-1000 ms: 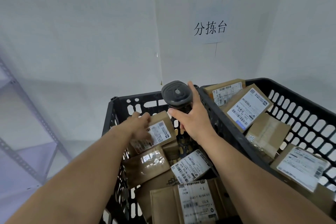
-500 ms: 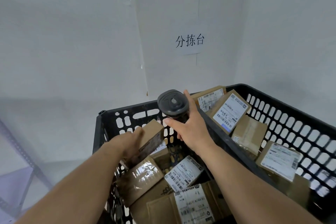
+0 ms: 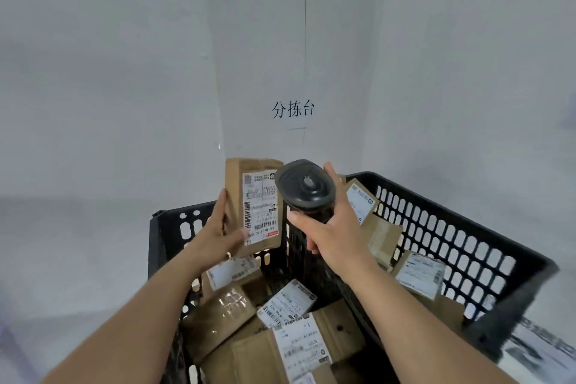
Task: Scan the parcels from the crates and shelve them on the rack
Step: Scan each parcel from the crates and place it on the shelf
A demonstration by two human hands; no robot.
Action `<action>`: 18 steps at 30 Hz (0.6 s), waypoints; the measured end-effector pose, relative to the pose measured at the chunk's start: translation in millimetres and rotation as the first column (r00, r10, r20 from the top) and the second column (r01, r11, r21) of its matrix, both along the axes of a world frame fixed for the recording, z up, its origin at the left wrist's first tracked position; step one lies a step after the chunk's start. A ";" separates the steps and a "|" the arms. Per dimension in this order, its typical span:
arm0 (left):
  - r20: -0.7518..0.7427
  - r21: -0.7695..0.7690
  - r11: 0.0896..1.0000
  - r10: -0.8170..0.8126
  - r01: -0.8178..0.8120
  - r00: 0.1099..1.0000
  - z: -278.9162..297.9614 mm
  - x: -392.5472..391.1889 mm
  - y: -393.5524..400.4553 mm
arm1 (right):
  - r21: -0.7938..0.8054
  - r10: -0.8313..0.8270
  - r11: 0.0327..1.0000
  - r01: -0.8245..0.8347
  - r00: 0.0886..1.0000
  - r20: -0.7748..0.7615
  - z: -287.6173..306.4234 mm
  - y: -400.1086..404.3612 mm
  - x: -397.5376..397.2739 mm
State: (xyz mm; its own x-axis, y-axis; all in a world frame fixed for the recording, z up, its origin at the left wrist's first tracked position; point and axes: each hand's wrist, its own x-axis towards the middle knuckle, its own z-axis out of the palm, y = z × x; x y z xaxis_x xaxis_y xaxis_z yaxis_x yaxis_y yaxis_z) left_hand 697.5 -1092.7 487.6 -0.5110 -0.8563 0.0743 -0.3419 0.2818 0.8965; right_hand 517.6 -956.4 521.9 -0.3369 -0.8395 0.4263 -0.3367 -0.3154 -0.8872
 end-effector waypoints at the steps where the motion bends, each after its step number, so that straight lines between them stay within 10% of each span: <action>1: -0.016 0.000 1.000 0.000 0.000 1.000 2.7 -2.1 8.1 | -0.015 -0.002 1.000 0.002 1.000 -0.001 2.8 11.0 -0.7; 18: -0.388 0.076 0.974 -0.169 0.214 0.906 20.6 -78.3 180.2 | -0.031 -0.264 0.964 0.265 0.964 0.035 -4.2 226.6 -24.2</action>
State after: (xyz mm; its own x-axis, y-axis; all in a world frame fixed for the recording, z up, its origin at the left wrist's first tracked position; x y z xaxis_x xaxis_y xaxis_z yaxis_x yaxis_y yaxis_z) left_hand 619.2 -912.5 508.2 -0.6189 -0.7591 0.2018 0.0783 0.1961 0.9775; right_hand 493.4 -729.8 517.6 -0.5583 -0.7031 0.4403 -0.3857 -0.2499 -0.8881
